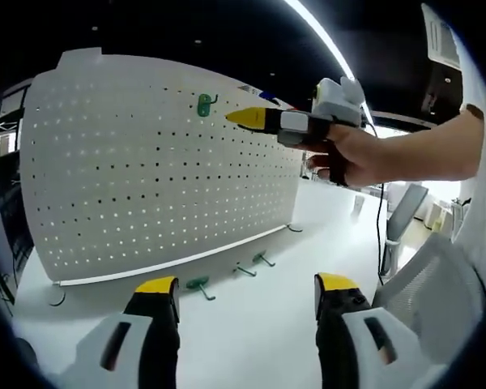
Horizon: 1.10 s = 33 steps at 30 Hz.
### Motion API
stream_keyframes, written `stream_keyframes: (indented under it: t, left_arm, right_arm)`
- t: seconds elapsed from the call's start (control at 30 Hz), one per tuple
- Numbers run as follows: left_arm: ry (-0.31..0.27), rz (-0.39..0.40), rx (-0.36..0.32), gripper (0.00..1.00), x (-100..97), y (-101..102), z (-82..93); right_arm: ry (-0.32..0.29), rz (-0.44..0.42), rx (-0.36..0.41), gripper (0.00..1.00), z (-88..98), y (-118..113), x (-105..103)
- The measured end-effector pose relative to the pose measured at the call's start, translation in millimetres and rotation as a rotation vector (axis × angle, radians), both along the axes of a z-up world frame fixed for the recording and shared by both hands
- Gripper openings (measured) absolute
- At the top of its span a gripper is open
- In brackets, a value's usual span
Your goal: Insert the hook assembly into the mounting plate slot until the hook locks in place.
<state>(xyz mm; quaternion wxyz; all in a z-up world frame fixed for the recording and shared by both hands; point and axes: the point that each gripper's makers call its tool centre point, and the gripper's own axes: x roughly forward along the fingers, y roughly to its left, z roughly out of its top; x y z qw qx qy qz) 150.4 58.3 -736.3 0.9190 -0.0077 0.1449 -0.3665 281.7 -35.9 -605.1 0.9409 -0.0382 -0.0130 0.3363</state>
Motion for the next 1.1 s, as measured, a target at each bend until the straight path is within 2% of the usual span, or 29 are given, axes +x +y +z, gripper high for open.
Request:
stream_keyframes:
  t: [0.17, 0.37, 0.6, 1.1]
  left_arm:
    - [-0.005, -0.010, 0.016, 0.70, -0.6, -1, 0.6]
    - [-0.001, -0.014, 0.033, 0.72, -0.8, 0, -1.3]
    - [-0.004, -0.013, 0.035, 0.72, 0.2, 0, 0.0]
    - [-0.002, -0.017, 0.047, 0.73, -0.2, -1, 0.6]
  right_arm:
    - [0.030, -0.009, -0.003, 0.51, -14.2, -15, -12]
    - [0.069, -0.007, -0.041, 0.52, -34.6, -33, -30]
    - [0.106, -0.014, -0.041, 0.53, -54.9, -52, -47]
    - [0.159, -0.052, -0.058, 0.54, -79.4, -79, -76]
